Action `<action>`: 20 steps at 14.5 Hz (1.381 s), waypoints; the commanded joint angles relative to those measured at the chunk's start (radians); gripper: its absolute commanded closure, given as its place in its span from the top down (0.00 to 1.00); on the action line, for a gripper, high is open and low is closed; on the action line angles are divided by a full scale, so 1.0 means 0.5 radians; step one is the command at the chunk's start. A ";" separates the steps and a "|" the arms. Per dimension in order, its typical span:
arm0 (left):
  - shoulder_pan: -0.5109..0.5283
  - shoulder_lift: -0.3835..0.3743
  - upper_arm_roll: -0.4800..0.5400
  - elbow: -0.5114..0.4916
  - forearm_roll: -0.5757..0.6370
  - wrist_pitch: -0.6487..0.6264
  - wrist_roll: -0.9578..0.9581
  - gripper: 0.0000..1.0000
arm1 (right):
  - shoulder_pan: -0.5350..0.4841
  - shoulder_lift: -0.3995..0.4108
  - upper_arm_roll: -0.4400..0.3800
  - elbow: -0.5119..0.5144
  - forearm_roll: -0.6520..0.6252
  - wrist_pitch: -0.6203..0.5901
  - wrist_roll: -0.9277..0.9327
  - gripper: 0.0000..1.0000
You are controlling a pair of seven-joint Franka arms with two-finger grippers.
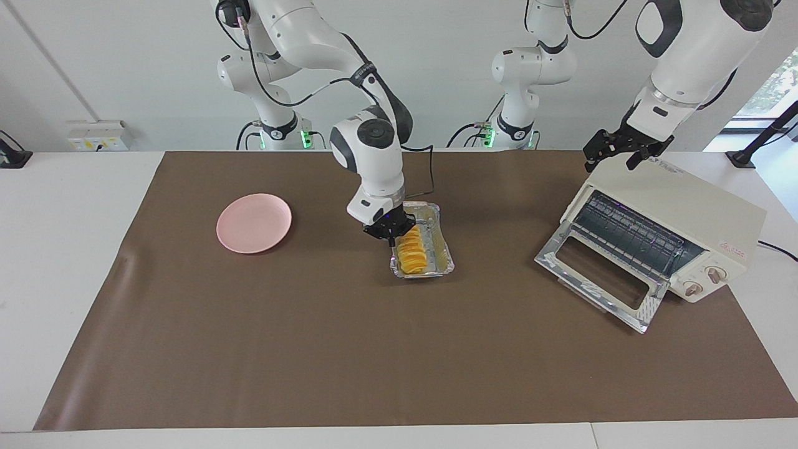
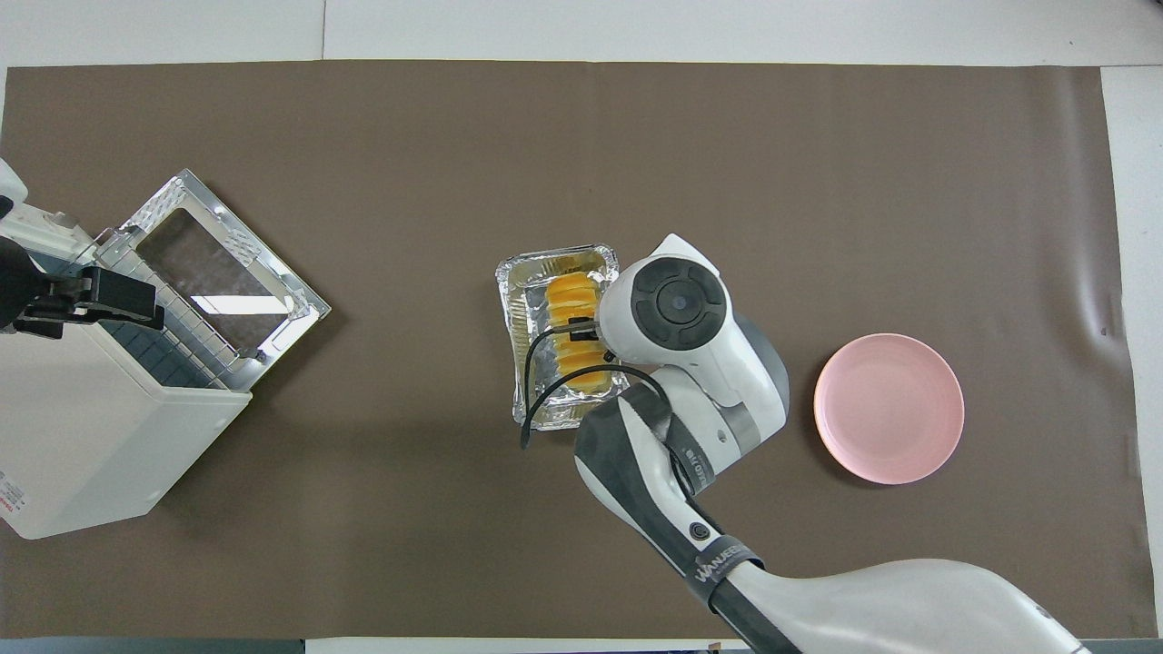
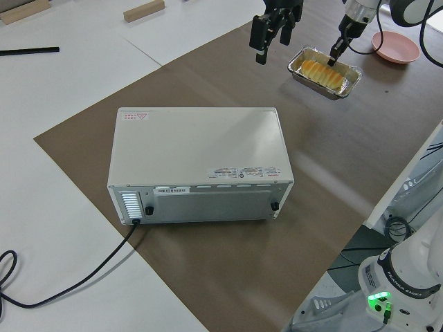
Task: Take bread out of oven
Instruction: 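Carry the foil tray with the right gripper beyond the pink plate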
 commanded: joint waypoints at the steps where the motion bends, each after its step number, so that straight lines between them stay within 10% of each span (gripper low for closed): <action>1: 0.007 -0.029 -0.001 -0.004 -0.028 -0.031 -0.024 1.00 | -0.319 -0.247 0.026 -0.024 0.016 -0.223 -0.351 0.00; 5: 0.007 -0.026 -0.001 -0.004 -0.028 -0.031 -0.024 1.00 | -0.856 -0.291 0.017 -0.005 0.335 -0.298 -1.111 0.00; 9: 0.007 -0.029 -0.001 -0.004 -0.028 -0.031 -0.024 1.00 | -1.160 -0.144 0.011 0.160 0.002 -0.298 -1.466 0.00; 20: 0.007 -0.029 -0.001 -0.007 -0.028 -0.031 -0.024 1.00 | -1.296 0.335 0.017 0.461 0.277 -0.107 -1.564 0.00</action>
